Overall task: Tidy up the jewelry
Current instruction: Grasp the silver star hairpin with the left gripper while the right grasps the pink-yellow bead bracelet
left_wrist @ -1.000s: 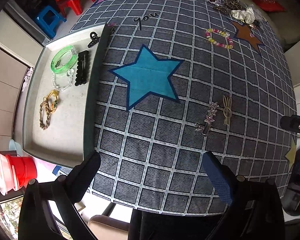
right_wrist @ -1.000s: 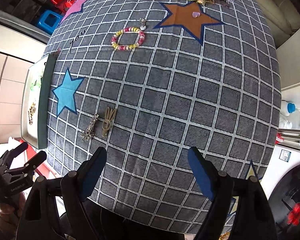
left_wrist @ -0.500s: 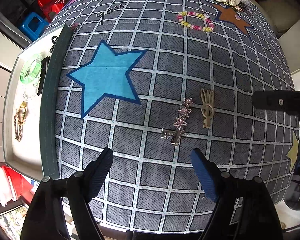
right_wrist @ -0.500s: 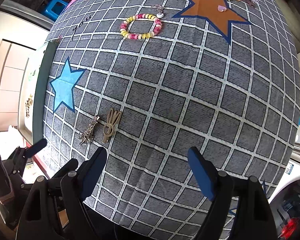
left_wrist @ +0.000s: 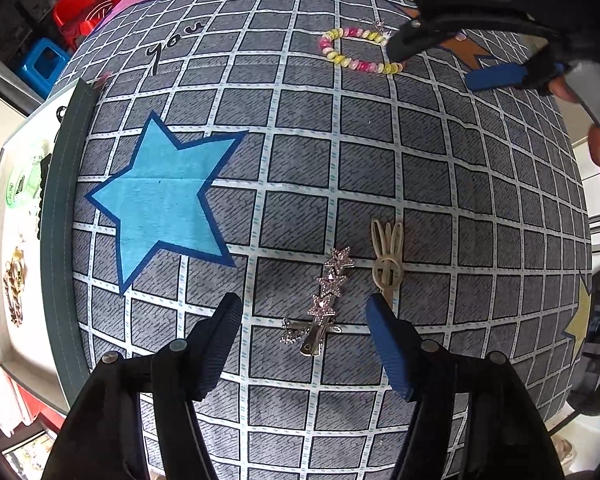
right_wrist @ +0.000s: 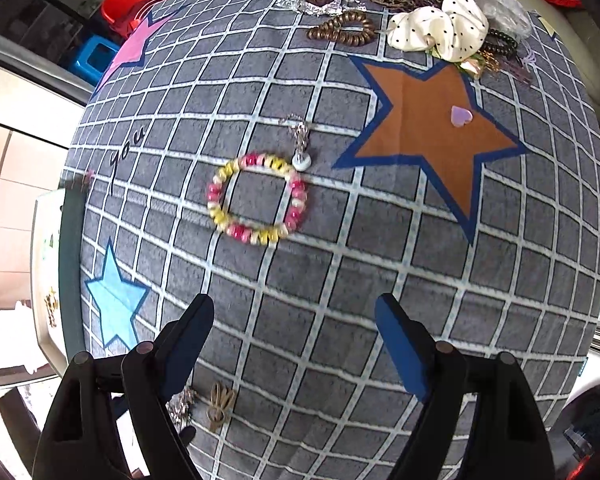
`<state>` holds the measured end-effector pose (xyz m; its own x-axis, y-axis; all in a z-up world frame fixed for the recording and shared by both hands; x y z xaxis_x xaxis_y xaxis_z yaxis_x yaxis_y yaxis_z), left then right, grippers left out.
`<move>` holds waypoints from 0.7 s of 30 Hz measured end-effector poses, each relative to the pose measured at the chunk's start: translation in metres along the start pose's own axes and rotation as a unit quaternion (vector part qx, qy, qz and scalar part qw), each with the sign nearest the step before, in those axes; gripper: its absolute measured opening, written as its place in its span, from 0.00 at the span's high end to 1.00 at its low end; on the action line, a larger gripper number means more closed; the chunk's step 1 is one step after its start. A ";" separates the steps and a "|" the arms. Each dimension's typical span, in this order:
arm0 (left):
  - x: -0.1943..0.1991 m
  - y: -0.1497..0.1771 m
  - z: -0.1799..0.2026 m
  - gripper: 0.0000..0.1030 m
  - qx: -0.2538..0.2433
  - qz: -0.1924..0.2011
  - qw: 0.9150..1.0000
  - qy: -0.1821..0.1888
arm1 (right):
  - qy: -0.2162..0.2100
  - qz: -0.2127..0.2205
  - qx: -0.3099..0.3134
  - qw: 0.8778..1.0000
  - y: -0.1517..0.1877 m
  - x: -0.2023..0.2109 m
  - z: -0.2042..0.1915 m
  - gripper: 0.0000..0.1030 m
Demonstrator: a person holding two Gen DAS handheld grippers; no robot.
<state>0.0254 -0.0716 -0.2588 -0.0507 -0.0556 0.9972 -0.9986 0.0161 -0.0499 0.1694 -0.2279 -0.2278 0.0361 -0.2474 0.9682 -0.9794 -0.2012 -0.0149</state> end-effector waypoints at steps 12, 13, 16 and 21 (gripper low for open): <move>-0.013 -0.011 0.019 0.61 -0.024 -0.016 1.000 0.003 | 0.077 0.018 0.018 0.997 -0.037 -0.026 -0.019 0.42; -0.014 -0.009 0.021 0.65 -0.027 -0.016 0.999 0.003 | 0.091 0.019 0.023 0.995 -0.037 -0.027 -0.022 0.49; -0.015 -0.012 0.032 0.83 -0.025 -0.018 0.999 0.019 | 0.108 0.023 0.038 0.993 -0.038 -0.027 -0.026 0.72; -0.004 -0.011 0.014 0.84 0.002 -0.019 0.999 0.051 | 0.088 0.019 0.033 0.995 -0.033 -0.023 -0.022 0.90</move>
<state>0.0364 -0.0852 -0.2630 -0.0119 0.0451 0.9989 -0.9998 0.0121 -0.0124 0.1962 -0.1947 -0.2436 -0.0424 -0.0879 0.9952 -0.9638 -0.2588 -0.0639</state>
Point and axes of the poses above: each gripper's, at about its wrist camera, not at the fingertips, and x roughly against the way its jaws point, z to its right, y to its underside, the point moved 4 cm from there along -x, roughly the way its jaws point, and after that the axes turned 6 degrees about -z, right-handed, at the moved point
